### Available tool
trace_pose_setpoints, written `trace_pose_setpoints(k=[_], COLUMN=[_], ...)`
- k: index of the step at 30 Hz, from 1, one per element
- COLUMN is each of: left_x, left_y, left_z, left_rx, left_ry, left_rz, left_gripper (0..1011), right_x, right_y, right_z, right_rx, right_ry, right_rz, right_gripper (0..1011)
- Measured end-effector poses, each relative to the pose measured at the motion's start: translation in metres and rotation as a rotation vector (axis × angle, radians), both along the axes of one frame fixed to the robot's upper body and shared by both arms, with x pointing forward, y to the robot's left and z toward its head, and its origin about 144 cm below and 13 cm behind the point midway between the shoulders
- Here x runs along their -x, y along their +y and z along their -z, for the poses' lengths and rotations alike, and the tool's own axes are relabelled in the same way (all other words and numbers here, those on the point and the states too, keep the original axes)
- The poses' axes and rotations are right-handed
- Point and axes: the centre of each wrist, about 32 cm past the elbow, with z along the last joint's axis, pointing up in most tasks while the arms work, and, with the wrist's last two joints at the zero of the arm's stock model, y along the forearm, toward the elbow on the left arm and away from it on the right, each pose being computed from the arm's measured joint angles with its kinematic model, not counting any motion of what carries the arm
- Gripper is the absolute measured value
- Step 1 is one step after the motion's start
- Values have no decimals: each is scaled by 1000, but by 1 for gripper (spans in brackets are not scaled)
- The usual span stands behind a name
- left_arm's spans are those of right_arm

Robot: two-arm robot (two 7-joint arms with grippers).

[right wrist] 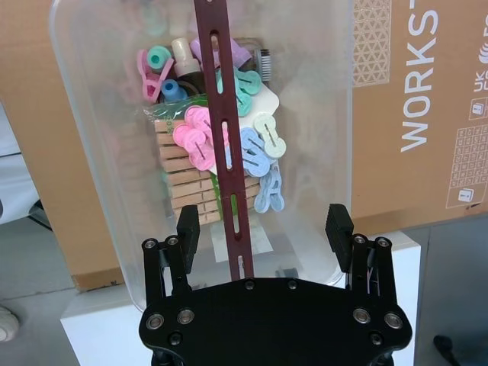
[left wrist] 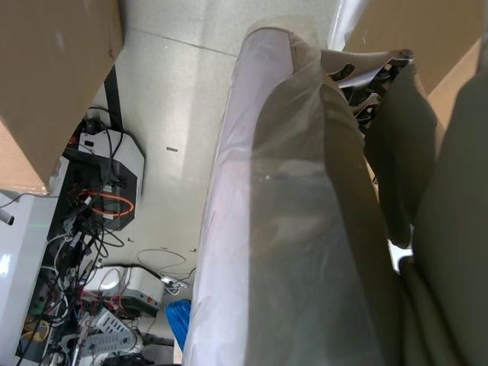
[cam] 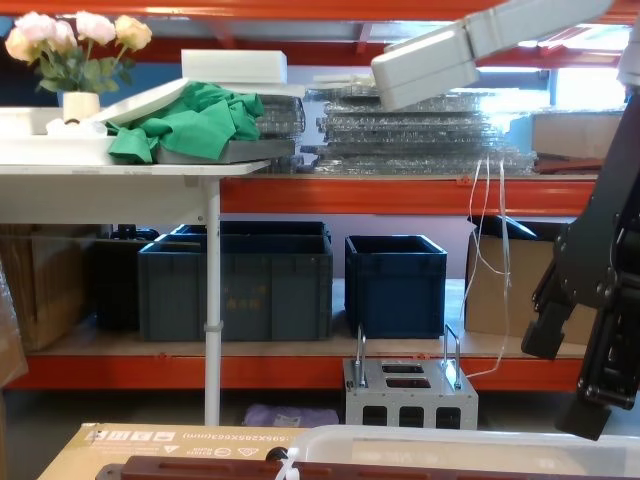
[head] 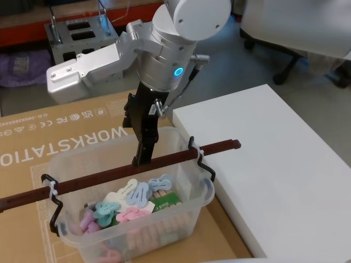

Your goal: Use one hand to grasp the basket and place it at the designated location.

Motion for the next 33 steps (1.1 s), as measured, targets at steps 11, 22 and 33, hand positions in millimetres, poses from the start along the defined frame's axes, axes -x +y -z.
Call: trace_pose_setpoints(k=[11,22,33], left_x=[0,0,0], left_y=[0,0,0], left_z=[0,0,0], left_rx=[0,0,0], left_ry=[0,0,0], left_rz=[0,0,0], left_gripper=[0,0,0], right_x=[3,2,-3], right_y=[4,13,19], right_z=[2,12,24], right_rx=[5,29,63], right_ry=[7,17,22], right_rz=[-14,-27,-29], right_gripper=[1001,1001,1001])
